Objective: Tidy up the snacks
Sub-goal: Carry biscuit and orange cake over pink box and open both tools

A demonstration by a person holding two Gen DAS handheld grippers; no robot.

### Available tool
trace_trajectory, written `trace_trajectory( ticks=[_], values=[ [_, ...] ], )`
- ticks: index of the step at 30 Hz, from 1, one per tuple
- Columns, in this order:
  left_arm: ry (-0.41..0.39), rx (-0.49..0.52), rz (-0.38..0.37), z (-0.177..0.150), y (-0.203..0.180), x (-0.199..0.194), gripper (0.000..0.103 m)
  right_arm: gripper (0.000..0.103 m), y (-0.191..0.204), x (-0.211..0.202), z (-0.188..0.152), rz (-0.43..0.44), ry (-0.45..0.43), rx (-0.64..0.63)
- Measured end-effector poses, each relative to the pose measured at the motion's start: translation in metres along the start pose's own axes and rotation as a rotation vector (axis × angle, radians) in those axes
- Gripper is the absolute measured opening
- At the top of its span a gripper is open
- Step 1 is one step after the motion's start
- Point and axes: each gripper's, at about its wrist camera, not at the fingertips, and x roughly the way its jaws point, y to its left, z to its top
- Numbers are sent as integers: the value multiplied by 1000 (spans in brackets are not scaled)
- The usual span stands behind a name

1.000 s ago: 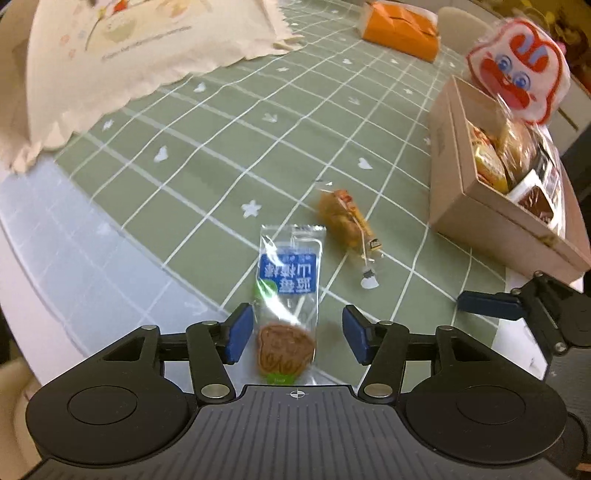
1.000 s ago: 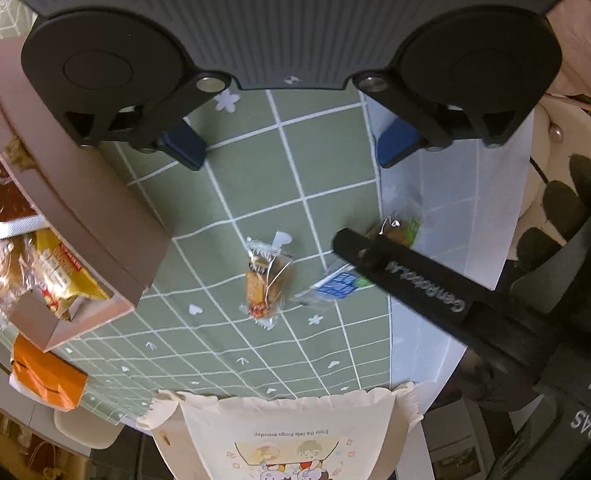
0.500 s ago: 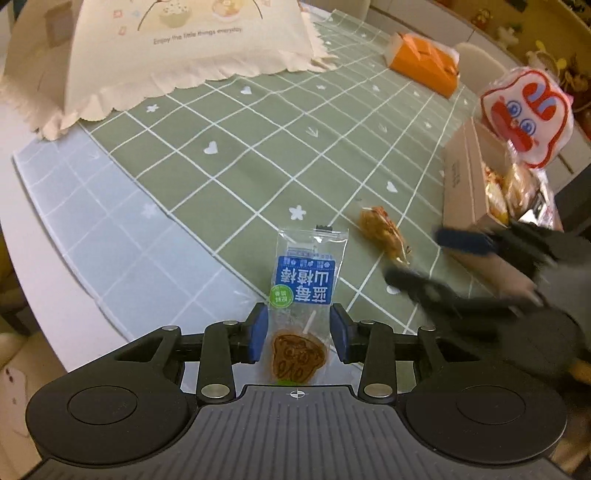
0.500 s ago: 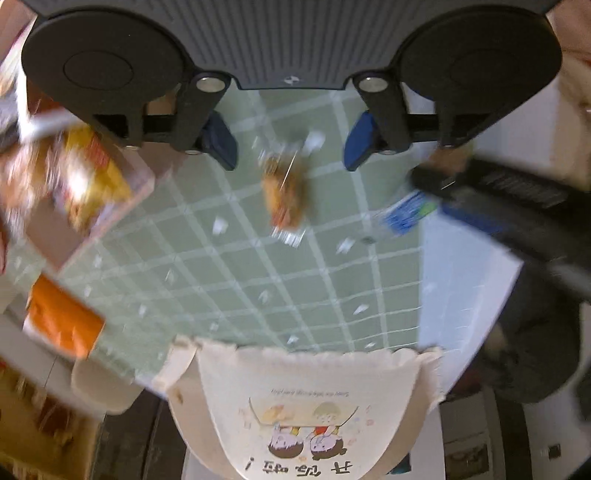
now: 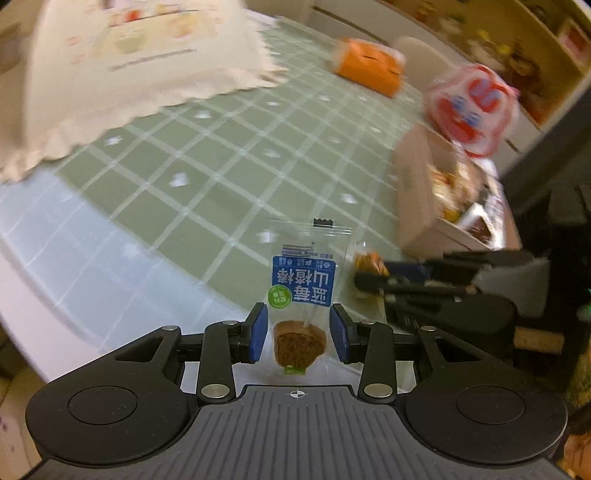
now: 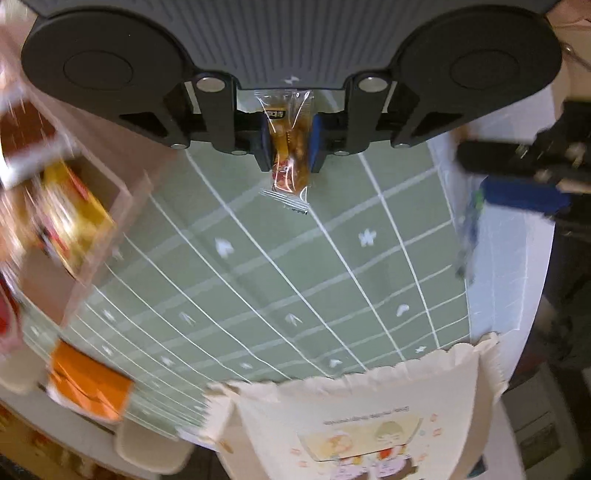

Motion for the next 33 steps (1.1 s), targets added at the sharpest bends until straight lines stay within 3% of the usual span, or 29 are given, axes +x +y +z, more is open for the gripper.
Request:
trace_trajectory(
  ticks=[7,14,18,23,29,33],
  values=[
    [32,188,-214,41,-60,16,42,20,-37,-81,-42,-117,-63,257],
    [-116,349,-409,112,-155,-4,42,20,-83,-186,-48,-273,-293,424],
    [-165,422,-363,141,-201,7,44,20,-115,-209,-36,-318,-388,468],
    [-162,413,-281,147,-221,22,44,23,-152,-193,-19,-288,-410,499],
    [-148,370,-252,141,-189,20,44,26,-156,-166,-23,-226,-370,550],
    [-150,318,-268,127,-154,14,44,39,-136,-165,-36,-256,-380,601]
  ],
)
